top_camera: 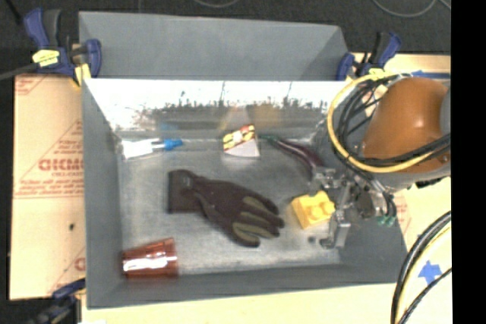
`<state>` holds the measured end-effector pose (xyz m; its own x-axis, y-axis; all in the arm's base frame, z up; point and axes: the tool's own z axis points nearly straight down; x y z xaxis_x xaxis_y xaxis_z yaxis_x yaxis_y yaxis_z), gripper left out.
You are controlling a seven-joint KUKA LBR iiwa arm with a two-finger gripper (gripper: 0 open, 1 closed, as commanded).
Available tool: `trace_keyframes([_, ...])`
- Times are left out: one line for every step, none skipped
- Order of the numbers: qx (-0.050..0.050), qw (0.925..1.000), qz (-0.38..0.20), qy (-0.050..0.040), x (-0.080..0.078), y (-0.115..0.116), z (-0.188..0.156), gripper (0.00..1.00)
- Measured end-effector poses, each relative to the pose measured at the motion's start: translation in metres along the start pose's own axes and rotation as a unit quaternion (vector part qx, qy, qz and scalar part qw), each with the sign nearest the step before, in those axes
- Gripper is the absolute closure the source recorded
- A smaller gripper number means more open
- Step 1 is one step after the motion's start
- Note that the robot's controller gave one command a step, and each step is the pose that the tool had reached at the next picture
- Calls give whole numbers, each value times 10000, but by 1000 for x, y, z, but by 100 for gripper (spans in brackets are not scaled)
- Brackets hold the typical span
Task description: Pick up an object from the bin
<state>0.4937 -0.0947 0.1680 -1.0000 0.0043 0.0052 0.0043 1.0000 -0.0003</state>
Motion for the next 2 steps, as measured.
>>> trace_keyframes([7, 10000, -16, -41, -2, 0, -4, 0])
trace_keyframes([12, 10000, 61, -57, -17, -18, 50, 0])
